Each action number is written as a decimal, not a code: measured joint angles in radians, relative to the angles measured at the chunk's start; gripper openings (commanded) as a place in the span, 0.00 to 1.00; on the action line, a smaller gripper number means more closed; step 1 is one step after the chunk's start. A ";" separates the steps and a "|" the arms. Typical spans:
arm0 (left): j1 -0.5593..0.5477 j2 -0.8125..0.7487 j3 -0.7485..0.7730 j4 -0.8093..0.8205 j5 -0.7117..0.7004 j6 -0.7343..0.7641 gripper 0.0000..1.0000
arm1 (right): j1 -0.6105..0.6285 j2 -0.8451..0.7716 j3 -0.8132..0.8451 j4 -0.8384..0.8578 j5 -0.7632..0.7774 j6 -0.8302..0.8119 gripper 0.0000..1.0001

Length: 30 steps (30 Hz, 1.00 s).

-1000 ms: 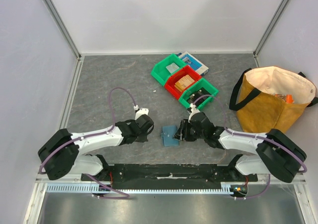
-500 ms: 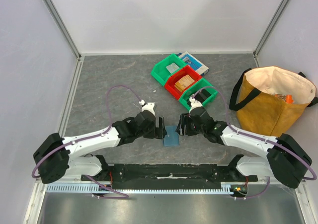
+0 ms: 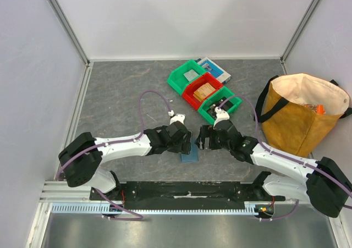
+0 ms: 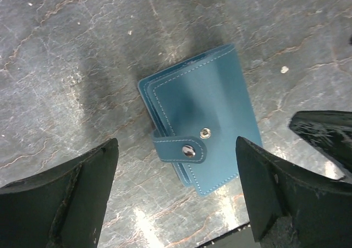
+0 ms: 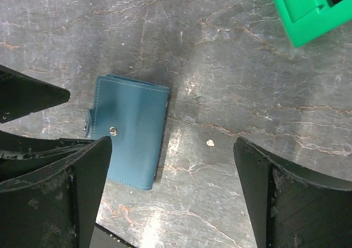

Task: Take the credit cards out of the card holder
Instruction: Open the card holder at the center of the board.

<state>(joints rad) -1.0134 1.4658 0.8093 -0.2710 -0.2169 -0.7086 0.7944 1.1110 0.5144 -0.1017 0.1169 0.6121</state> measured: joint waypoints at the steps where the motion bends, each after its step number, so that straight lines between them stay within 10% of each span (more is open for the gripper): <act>1: -0.002 0.010 0.003 -0.007 -0.004 0.002 0.87 | 0.000 -0.001 0.000 -0.001 0.002 -0.001 0.98; 12: -0.005 0.032 0.004 -0.032 -0.046 0.017 0.14 | 0.000 -0.020 -0.003 -0.023 0.020 -0.032 0.98; 30: 0.033 -0.206 -0.317 0.163 -0.032 -0.168 0.02 | 0.243 0.209 0.204 -0.097 0.156 -0.128 0.98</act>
<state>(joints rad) -0.9806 1.2602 0.4927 -0.1081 -0.2485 -0.8764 1.0378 1.3205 0.7181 -0.1989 0.2733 0.4843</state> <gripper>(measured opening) 0.104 0.982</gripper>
